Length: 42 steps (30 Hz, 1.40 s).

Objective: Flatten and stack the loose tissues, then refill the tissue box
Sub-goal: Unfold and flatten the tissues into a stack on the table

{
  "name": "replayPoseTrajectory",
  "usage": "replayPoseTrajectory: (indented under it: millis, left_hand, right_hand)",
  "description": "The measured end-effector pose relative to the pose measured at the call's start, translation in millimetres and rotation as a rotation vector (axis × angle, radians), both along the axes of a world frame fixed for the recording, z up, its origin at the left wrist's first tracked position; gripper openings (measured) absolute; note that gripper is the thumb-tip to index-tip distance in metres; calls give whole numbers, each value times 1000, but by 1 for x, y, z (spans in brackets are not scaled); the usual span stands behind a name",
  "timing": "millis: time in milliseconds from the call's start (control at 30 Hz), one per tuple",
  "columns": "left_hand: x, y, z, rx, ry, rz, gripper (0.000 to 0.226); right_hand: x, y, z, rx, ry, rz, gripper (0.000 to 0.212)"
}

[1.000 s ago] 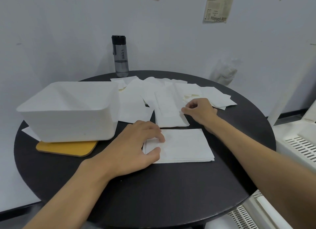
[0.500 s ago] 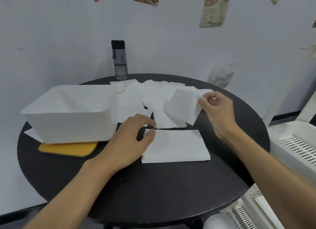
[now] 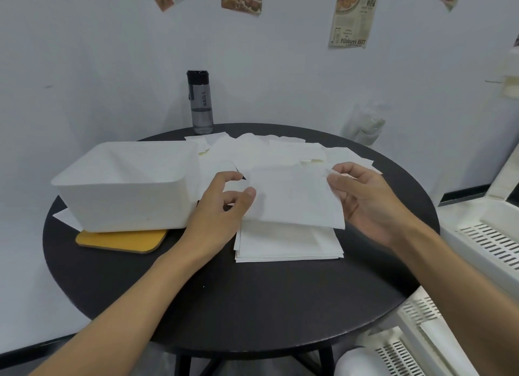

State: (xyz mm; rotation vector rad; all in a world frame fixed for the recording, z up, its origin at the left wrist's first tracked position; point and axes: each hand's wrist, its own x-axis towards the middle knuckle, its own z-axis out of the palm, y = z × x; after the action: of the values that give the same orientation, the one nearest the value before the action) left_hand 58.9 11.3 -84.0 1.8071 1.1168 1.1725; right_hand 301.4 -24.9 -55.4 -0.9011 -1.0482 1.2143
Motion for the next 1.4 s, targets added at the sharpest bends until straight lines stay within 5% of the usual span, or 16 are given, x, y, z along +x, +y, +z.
replayPoseTrajectory:
  millis: [167, 300, 467, 733, 967, 1067, 1400]
  left_hand:
    - [-4, 0, 2, 49, -89, 39, 38]
    - [-6, -1, 2, 43, -99, 25, 42]
    - [-6, -1, 0, 28, -77, -11, 39]
    - [-9, 1, -8, 190, 228, 30, 24]
    - [-9, -6, -7, 181, 586, -196, 21]
    - [-8, -5, -9, 197, 599, -207, 21]
    - [-15, -2, -12, 236, 612, -225, 32]
  right_hand:
    - [3, 2, -8, -5, -129, -41, 10]
    - [8, 5, -19, 7, -518, -166, 22]
    - [12, 4, -26, -6, -576, -155, 25]
    - [16, 3, -35, -2, -977, -79, 28]
    - [16, 13, -32, 39, -1049, -89, 17]
    - [9, 27, -31, 15, -1055, -222, 8]
    - [-10, 61, -28, -206, -1112, -342, 29]
